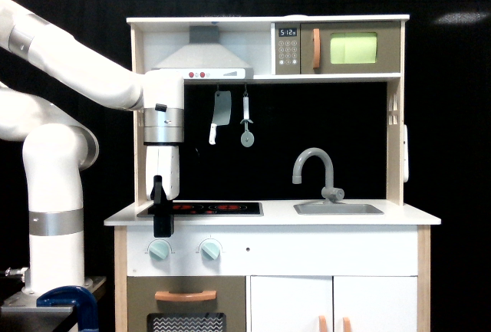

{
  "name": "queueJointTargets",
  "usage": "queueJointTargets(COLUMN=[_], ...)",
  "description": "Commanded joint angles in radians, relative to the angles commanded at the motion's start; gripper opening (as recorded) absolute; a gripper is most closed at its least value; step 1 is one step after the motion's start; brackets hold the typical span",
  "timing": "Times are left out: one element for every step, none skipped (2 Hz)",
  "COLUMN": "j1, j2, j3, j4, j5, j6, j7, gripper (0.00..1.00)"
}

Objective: Turn on the faucet

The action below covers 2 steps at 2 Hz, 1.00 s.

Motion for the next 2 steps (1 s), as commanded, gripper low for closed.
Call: queueJointTargets(j1=[0.0,0.001], j2=[0.03,-0.002], j3=[0.0,-0.001], j4=[0.013,0.002], j5=[-0.001,-0.001], j6=[0.0,0.004], j7=[0.001,0.001], gripper=[0.0,1.0])
